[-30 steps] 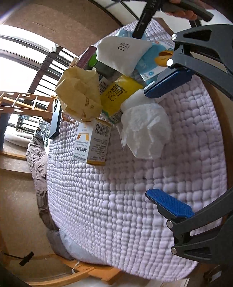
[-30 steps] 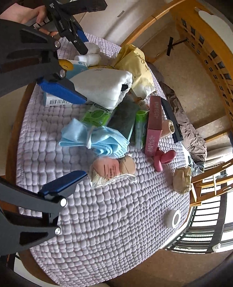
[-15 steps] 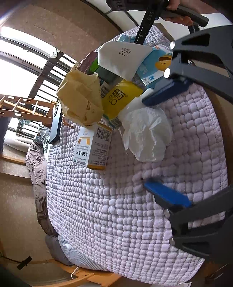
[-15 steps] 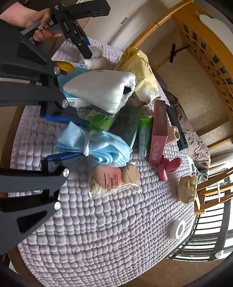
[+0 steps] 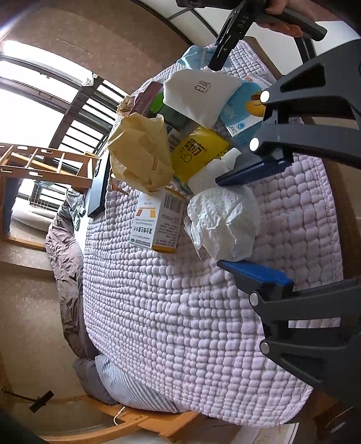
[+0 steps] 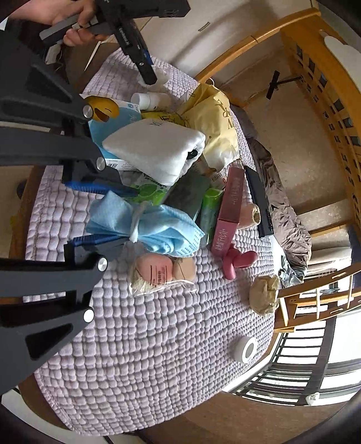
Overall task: Collect trash
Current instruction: 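Grasp the white tissue with the left tool while the right tool grasps the blue mask, then carry the white tissue and blue mask with both tools over the bin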
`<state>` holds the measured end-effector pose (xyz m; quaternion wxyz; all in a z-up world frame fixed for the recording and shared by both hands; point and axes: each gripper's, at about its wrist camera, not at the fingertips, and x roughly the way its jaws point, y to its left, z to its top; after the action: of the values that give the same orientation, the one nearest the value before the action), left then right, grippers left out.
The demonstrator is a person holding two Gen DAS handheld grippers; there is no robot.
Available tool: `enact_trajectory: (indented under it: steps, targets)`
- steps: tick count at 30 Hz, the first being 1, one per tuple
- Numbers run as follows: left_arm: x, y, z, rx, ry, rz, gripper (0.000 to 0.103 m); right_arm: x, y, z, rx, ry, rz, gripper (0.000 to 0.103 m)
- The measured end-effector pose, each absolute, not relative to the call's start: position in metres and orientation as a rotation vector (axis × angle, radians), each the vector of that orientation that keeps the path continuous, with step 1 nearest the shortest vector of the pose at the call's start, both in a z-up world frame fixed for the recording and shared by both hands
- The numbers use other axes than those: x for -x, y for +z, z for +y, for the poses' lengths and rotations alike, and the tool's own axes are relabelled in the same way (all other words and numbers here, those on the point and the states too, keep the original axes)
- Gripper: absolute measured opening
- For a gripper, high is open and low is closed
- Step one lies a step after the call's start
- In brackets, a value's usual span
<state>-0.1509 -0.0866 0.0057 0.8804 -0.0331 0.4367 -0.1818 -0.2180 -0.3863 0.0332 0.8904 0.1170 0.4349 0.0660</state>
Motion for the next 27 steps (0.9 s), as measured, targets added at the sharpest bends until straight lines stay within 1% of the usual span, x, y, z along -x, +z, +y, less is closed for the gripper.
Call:
enact_trajectory:
  steps: [11, 27]
  targets:
    - [0.166, 0.024, -0.089, 0.047, -0.372, 0.890, 0.054, 0.233, 0.043, -0.389, -0.214, 0.129, 0.893, 0.025]
    - [0.187, 0.031, -0.093, 0.035, -0.381, 0.902, 0.054, 0.254, 0.057, -0.378, -0.189, 0.156, 0.889, 0.025]
